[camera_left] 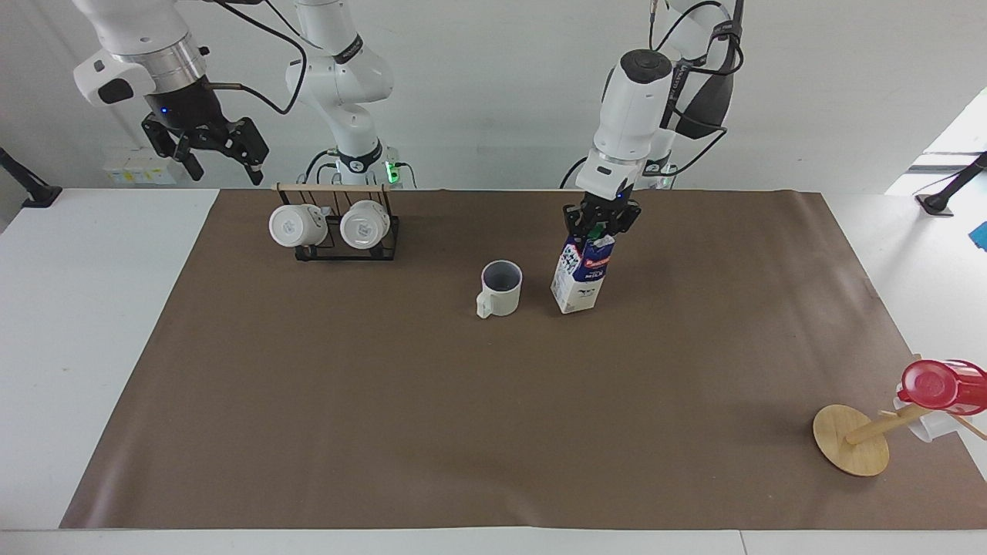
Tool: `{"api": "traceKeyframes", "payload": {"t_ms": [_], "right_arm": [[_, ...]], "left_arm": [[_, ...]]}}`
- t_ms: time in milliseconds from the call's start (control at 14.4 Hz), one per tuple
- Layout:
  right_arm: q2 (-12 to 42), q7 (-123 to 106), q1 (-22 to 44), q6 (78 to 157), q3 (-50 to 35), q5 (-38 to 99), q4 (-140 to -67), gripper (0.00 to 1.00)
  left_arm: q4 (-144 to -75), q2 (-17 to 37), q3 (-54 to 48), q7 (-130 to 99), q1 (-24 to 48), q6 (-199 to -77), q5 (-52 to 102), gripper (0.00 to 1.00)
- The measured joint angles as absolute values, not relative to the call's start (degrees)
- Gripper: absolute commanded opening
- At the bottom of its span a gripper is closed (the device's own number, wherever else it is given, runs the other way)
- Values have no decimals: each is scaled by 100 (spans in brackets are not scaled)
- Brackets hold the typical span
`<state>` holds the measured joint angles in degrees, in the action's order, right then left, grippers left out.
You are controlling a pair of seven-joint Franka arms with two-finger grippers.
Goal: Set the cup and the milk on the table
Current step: 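Lift the milk carton with the left gripper toward the white mug, then lower the carton beside the mug with the left gripper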
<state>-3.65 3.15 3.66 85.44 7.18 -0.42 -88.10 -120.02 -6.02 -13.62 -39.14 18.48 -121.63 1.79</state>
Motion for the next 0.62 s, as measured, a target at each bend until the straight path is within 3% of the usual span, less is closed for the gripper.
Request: {"api": "traceKeyframes", "payload": {"t_ms": [625], "right_arm": [[-394,315,354,8539,731,-42,-8859,100]], "left_arm": [[-11978,-382,-1372,-4124,2125,-12257,89,52]]}}
